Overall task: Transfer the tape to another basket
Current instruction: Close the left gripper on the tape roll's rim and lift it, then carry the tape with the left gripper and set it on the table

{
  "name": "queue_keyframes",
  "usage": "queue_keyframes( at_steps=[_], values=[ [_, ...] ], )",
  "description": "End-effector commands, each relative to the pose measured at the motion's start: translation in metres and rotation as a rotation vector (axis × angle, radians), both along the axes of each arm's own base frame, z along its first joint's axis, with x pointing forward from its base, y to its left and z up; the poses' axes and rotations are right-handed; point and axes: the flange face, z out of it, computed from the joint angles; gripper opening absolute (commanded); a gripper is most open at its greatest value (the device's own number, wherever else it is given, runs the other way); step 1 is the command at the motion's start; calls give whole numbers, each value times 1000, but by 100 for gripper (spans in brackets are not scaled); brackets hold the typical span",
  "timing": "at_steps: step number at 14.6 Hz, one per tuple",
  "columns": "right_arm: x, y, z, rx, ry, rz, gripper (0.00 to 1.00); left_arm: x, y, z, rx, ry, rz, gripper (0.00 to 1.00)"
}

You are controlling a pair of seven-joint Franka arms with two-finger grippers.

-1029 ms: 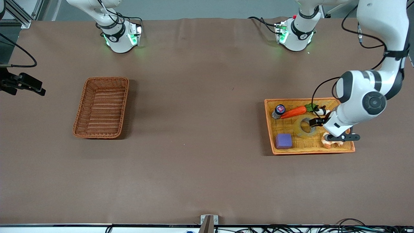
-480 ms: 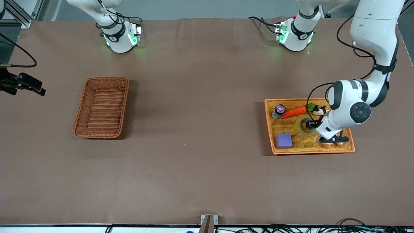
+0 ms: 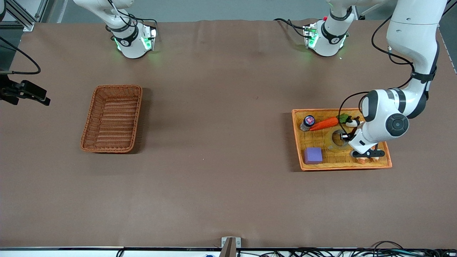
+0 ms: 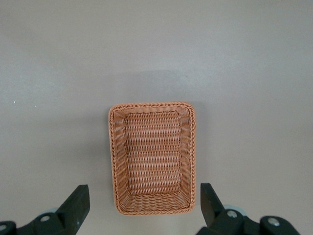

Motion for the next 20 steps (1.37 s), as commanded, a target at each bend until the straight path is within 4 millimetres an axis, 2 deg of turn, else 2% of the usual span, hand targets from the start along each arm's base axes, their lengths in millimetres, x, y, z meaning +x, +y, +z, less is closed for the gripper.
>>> queue_keyframes(
  at_steps=[1, 4, 6, 8, 10, 14, 18, 20],
  values=[
    [-5, -1, 0, 23, 1, 3, 100, 6, -5, 53, 3, -58, -17, 0],
    [-5, 0, 0, 23, 1, 5, 100, 18, -48, 112, -16, -78, -60, 0],
    [-5, -1, 0, 23, 1, 3, 100, 23, -92, 149, -36, -69, -73, 1],
    [-5, -1, 0, 23, 1, 3, 100, 22, -150, 173, -43, -51, -50, 3],
    [-5, -1, 0, 23, 1, 3, 100, 10, -222, 183, -62, -60, 21, 8],
    [-5, -1, 0, 24, 3, 5, 100, -39, -336, 180, -63, -61, 65, 8],
    [-5, -1, 0, 24, 3, 5, 100, -63, -444, 143, -62, -83, 139, 7],
    [-5, -2, 0, 23, 1, 3, 100, -68, -487, 127, -81, -99, 190, 7]
  ],
)
